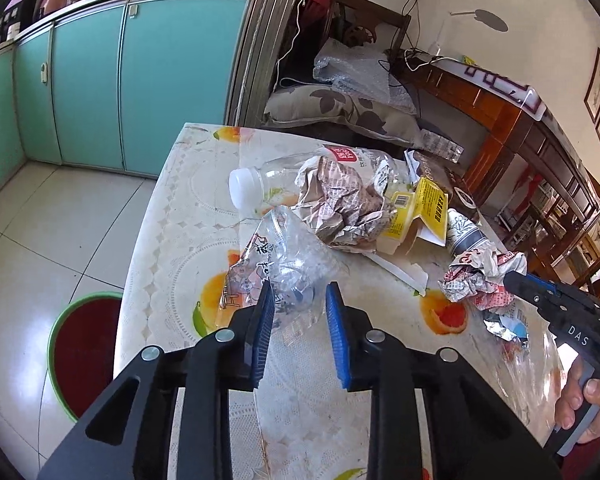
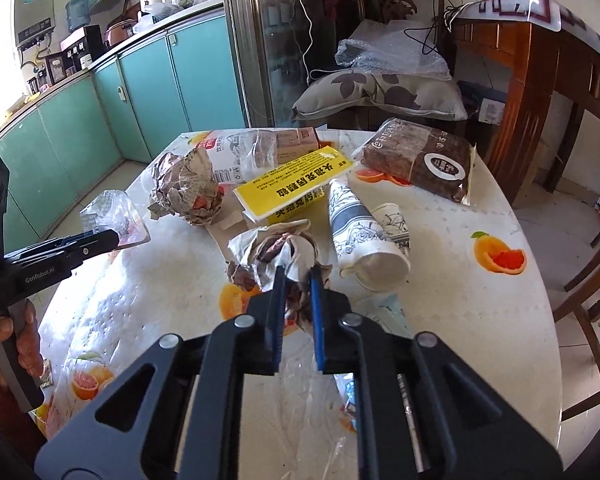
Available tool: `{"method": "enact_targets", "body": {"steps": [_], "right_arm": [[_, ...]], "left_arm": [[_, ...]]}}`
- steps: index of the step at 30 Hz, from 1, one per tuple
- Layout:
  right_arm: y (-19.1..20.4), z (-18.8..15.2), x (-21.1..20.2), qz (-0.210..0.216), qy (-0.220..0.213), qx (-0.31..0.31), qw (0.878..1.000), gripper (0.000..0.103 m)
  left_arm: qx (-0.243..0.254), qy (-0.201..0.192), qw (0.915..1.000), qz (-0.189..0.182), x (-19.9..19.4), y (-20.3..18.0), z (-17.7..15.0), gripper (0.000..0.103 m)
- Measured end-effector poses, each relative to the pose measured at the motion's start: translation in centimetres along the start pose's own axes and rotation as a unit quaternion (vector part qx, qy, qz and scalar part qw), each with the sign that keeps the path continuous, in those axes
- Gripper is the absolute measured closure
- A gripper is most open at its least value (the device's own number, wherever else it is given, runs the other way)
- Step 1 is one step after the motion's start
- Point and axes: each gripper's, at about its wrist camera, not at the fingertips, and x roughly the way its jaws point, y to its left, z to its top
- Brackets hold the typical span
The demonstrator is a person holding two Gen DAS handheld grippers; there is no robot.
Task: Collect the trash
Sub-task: 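Grasp the clear plastic bag with the left tool while the right tool grasps crumpled brown paper, then carry the plastic bag and brown paper toward the red bin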
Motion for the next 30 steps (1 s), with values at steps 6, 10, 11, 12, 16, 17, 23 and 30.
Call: {"method": "enact_targets", "body": {"steps": [6, 10, 11, 12, 16, 17, 23, 30], "right_arm": [[0.5, 0.3, -1.6, 0.018, -0.022, 0.02, 0.999, 0.091], [1.6, 0.8, -2.3, 0.03, -0.034, 0.016, 0.999, 0.091], [1.9, 0.9, -2.4, 0.032, -0.036, 0.014, 0.999, 0.091], [2.2, 1.0, -2.5, 0.034, -0.039, 0.012, 0.999, 0.091], [3.4, 1.2, -2.8, 0.04, -0.045, 0.004, 0.998, 0.091], [3.7, 1.3, -2.8, 0.041, -0.045, 0.002, 0.998, 0.091], [4.9, 1.6, -2.8, 0.048, -0.05, -0.004, 0.998, 0.091], [6.1, 2.0, -2.9, 0.056, -0.055, -0.014, 0.997, 0.091]], "left_arm": [[-0.006, -0.01, 0.9999, 0.01, -0.7, 0.7, 0.1, 0.081], [-0.003, -0.017, 0.9998, 0.011, -1.4, 1.0, 0.0, 0.081], [-0.002, -0.019, 0.9998, 0.012, -1.5, 1.0, 0.0, 0.081], [0.0, -0.02, 0.9997, 0.014, -1.7, 1.0, 0.0, 0.081], [0.003, -0.024, 0.9996, 0.017, -2.1, 1.2, -0.1, 0.081], [0.003, -0.025, 0.9995, 0.017, -2.2, 1.2, -0.1, 0.081], [0.002, -0.031, 0.9993, 0.021, -2.9, 1.7, -0.2, 0.081], [0.003, -0.036, 0.999, 0.026, -3.5, 2.0, -0.3, 0.081]]}}
